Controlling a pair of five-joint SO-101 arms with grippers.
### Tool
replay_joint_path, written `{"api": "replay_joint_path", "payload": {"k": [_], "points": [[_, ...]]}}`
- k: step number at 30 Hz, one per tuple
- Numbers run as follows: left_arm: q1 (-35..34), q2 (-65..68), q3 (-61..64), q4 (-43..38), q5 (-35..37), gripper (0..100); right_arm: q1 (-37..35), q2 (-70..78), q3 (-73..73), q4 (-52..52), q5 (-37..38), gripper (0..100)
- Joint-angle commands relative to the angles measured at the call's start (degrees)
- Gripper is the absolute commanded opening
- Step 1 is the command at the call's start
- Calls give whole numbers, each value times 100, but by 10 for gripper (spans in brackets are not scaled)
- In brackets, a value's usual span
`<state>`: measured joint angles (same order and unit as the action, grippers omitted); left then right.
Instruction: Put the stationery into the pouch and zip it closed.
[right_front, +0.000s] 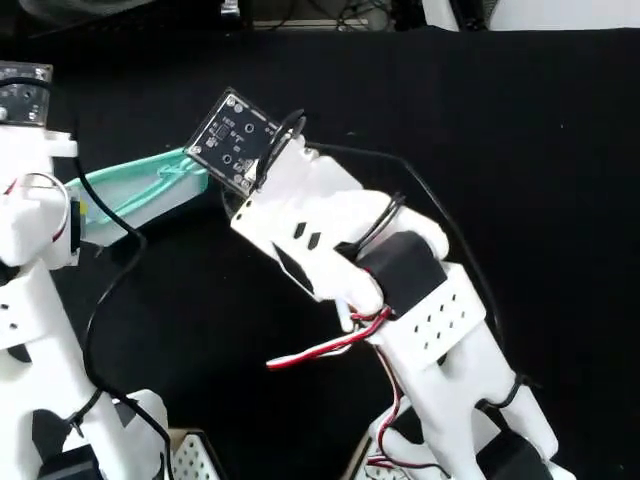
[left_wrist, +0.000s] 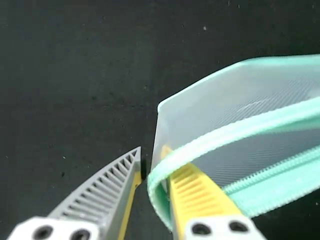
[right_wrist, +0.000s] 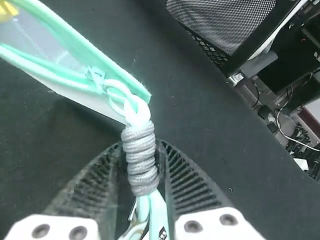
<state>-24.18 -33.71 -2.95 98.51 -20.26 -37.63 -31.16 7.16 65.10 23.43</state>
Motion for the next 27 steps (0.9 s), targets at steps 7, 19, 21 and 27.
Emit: {"api": "replay_joint_path", "payload": {"k": [7, 19, 21, 27], "points": [[48, -141, 1226, -220, 114, 83, 97, -180, -40, 114, 246, 12], [48, -149, 1332, -677, 905, 84, 396, -180, -66, 158, 440, 12], [48, -149, 1332, -677, 993, 84, 404, -189, -66, 158, 448, 12], [40, -149, 1174, -642, 1380, 84, 466, -189, -66, 158, 457, 12]]}}
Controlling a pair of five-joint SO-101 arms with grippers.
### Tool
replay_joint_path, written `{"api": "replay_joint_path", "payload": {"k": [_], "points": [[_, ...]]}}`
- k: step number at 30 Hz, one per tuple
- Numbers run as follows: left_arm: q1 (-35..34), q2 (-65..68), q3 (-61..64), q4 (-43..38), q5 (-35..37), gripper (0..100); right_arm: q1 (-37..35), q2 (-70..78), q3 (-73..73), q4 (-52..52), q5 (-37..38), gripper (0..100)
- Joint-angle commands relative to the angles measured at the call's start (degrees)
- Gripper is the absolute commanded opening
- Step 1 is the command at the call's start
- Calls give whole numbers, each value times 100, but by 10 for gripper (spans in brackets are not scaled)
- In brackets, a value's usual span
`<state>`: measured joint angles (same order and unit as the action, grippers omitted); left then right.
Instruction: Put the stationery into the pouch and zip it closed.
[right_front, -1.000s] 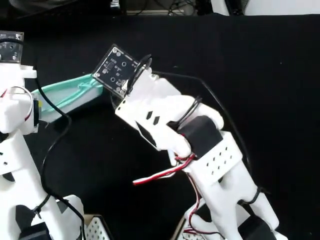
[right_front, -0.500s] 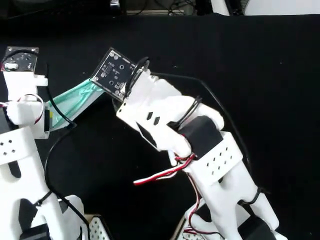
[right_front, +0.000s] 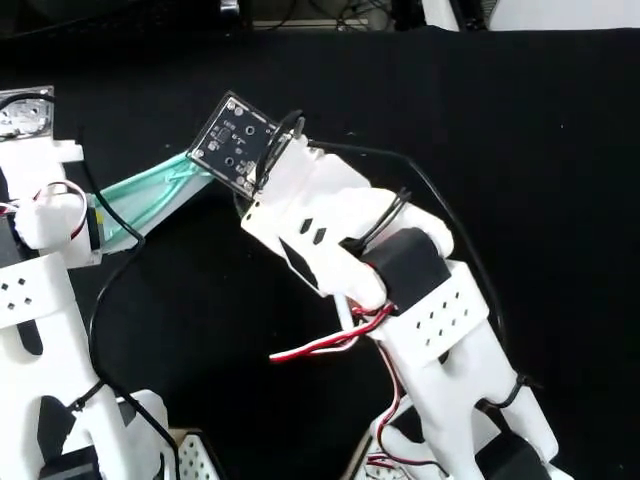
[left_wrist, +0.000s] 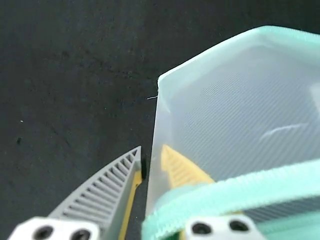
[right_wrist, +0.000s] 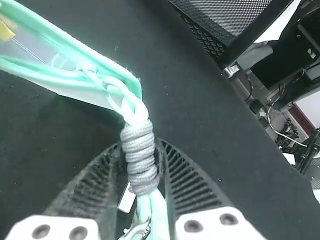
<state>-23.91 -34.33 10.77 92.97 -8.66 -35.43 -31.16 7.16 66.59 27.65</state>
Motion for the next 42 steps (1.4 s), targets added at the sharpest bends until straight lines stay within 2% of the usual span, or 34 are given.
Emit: {"api": "replay_joint_path", "payload": {"k": [1, 5, 19, 25, 30, 36, 38, 42], "points": [[13, -88, -259, -88, 316, 84, 281, -189, -66, 0, 35, 12], [13, -88, -541, -79, 712, 84, 413, -189, -66, -26, 35, 12], [-4, -97, -620, -70, 738, 84, 440, -189, -136, 9, 44, 12], [-585, -431, -585, -123, 703, 84, 580, -189, -154, 18, 149, 12], [-567, -554, -585, -123, 703, 84, 492, -189, -136, 18, 123, 12], [-136, -554, -382, -123, 703, 83, 229, -224, -145, 70, 44, 16], [-4, -527, -303, -132, 703, 80, 0, -259, -382, 378, -149, 48], [4, -545, -66, -413, 703, 80, -246, -558, -1226, 1336, -308, 195]]}}
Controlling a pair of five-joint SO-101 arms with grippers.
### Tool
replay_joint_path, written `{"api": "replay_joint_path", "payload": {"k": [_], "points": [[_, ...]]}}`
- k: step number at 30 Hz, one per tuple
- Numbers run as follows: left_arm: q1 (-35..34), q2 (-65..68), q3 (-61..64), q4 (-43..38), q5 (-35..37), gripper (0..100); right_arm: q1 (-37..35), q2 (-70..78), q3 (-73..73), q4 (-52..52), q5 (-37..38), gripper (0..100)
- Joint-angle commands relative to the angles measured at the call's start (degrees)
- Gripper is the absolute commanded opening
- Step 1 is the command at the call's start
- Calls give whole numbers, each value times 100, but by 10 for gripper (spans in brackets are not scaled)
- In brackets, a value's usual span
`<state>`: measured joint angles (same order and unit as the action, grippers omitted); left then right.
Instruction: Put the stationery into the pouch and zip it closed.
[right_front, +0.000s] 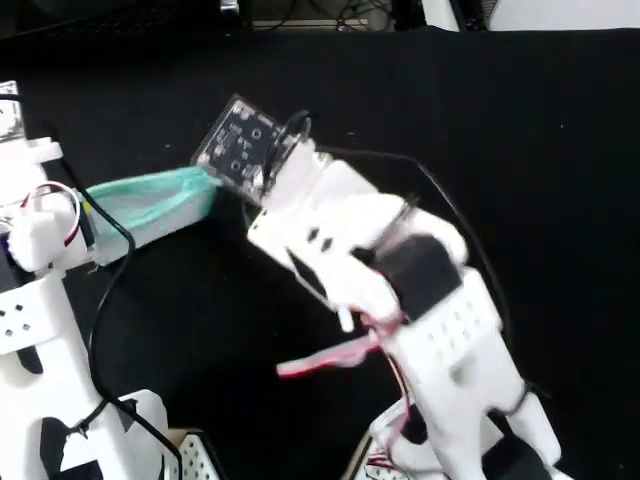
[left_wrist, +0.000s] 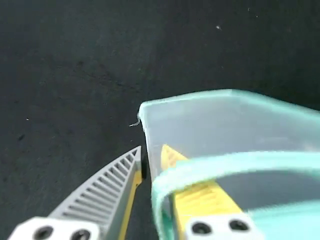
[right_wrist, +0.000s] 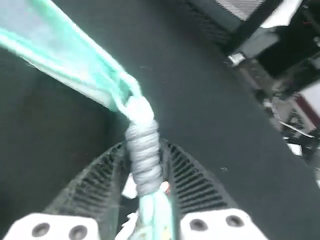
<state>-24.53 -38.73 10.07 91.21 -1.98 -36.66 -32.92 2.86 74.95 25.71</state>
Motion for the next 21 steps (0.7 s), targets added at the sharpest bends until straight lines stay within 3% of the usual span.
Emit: {"api": "replay_joint_path", "payload": {"k": [1, 6, 13, 17, 21], "points": [[57, -97, 13, -264, 35, 80, -123, -488, -989, 659, -123, 201], [66, -97, 48, -273, 35, 80, 149, -708, -1270, 818, -132, 154], [66, -88, 57, -237, 18, 83, 2066, 13, -40, 747, -765, 152], [92, -88, 57, -229, -35, 83, 2690, 1033, 769, 255, -721, 152], [92, -88, 48, -220, -35, 83, 2866, 1921, 1165, -536, -765, 152]]}}
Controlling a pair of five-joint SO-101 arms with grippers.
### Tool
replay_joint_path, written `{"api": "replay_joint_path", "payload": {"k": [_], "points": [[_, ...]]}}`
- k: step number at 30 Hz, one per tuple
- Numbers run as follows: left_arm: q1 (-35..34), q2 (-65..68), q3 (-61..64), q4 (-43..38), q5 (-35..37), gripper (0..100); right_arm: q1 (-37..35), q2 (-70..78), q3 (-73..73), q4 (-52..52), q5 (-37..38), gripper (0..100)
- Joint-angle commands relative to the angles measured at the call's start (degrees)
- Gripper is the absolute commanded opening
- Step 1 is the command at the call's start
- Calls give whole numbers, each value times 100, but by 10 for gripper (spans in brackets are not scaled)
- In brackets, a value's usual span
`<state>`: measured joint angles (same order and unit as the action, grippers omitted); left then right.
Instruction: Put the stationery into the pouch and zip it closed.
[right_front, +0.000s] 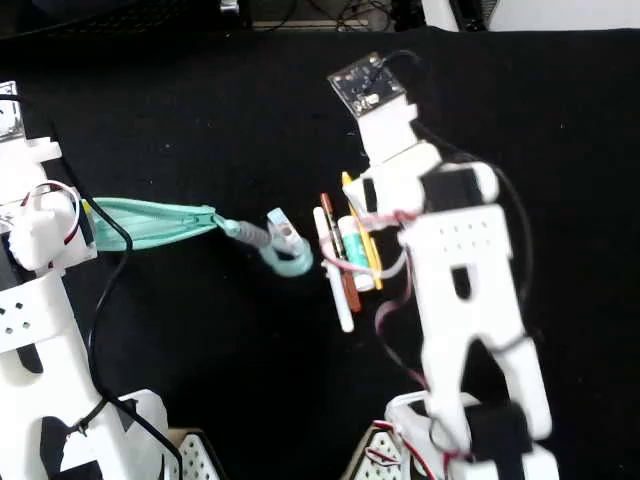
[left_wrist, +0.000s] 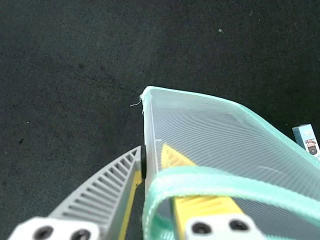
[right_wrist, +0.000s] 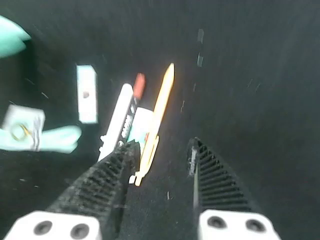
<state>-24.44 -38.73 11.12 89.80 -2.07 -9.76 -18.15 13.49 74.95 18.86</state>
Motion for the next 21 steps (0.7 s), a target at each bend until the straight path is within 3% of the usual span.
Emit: {"api": "replay_joint_path", "payload": {"k": [1, 10, 21], "points": [[84, -88, -57, -79, -26, 83, 176, 629, 145, -703, -79, 152], [66, -149, -101, 193, -53, 84, 70, 2158, 224, -2347, -79, 152], [22, -158, -277, 211, -44, 84, -114, 3952, -699, -2875, -53, 151]]}}
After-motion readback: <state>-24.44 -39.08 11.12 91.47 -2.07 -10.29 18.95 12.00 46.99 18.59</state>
